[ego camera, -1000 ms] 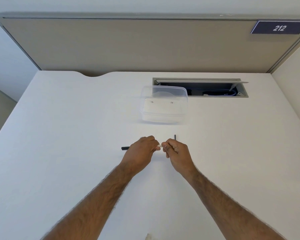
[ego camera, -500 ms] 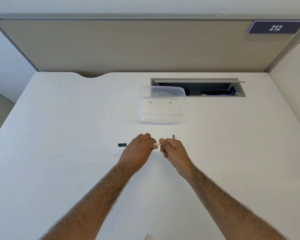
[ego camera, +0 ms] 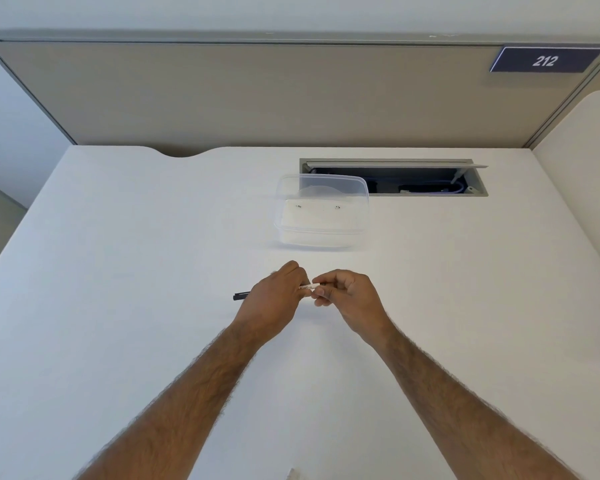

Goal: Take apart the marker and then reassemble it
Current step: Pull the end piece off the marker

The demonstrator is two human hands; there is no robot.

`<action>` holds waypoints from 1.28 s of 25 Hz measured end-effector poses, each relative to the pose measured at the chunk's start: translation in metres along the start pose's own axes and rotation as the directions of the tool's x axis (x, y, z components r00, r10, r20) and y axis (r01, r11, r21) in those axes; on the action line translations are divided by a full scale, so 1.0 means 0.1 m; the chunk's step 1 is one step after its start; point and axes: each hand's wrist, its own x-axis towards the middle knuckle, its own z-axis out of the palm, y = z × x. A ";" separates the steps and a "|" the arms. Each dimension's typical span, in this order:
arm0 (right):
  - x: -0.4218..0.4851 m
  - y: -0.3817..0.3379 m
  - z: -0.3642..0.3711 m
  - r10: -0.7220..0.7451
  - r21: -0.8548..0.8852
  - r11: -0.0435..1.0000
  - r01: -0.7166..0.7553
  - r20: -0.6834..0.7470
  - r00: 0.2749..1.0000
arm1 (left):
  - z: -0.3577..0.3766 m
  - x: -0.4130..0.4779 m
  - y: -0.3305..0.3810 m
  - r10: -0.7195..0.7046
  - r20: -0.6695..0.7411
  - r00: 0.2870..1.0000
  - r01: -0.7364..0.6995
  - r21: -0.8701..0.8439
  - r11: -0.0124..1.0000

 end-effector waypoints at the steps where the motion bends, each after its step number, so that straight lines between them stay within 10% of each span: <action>1: 0.00 0.01 0.01 -0.001 0.001 1.000 0.001 -0.002 1.000 | -0.01 0.00 0.01 -0.001 0.004 1.000 0.001 -0.003 1.000; 32: -0.11 -0.07 0.08 -0.015 -0.221 0.975 -0.002 -0.078 0.997 | -0.02 0.09 0.02 0.041 0.009 0.999 -0.040 -0.106 0.994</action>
